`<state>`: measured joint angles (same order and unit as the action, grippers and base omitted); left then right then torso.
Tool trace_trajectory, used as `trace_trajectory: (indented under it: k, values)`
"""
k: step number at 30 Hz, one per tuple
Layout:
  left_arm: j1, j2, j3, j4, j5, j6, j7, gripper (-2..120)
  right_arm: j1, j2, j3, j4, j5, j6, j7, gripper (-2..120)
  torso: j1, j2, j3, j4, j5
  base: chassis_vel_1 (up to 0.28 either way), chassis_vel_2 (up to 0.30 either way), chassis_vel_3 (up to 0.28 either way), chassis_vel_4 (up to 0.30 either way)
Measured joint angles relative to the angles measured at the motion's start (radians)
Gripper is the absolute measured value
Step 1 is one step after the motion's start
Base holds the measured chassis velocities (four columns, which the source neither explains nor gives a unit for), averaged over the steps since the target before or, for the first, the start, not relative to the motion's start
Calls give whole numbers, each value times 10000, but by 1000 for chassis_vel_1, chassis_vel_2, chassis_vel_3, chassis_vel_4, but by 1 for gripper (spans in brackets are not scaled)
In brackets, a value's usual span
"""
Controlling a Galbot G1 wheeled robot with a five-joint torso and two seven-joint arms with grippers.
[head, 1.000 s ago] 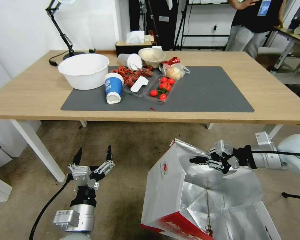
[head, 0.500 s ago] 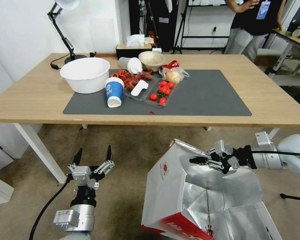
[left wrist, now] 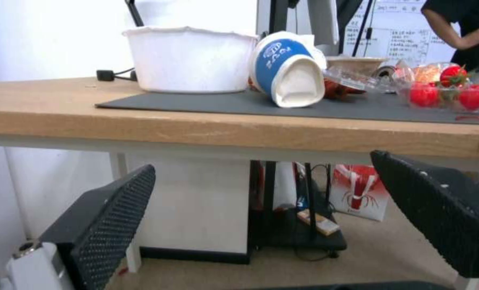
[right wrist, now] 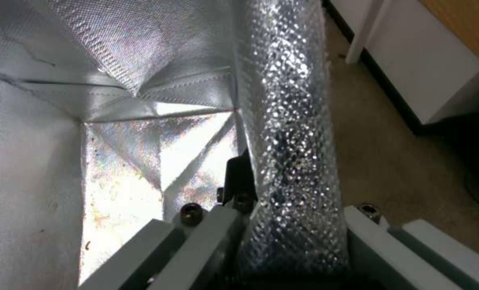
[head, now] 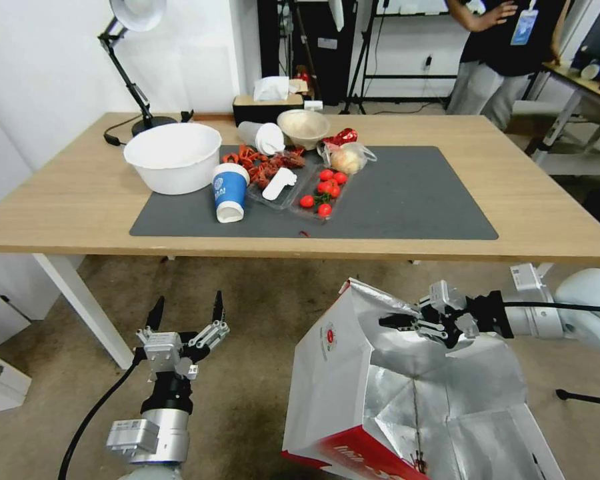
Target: Pick up the food delivery bag from the floor and place it on the table.
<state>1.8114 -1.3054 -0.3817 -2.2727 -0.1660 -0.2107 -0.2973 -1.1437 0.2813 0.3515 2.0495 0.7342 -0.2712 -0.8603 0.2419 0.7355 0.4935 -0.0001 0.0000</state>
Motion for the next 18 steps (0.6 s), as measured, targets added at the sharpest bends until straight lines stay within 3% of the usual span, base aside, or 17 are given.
trace_trajectory:
  k: [18]
  values:
    - [12,-9,8,0,9,-6,37,100,11,-6,8,-1,10,14,-6,0,350,841,493,0,0,0,0,0,0]
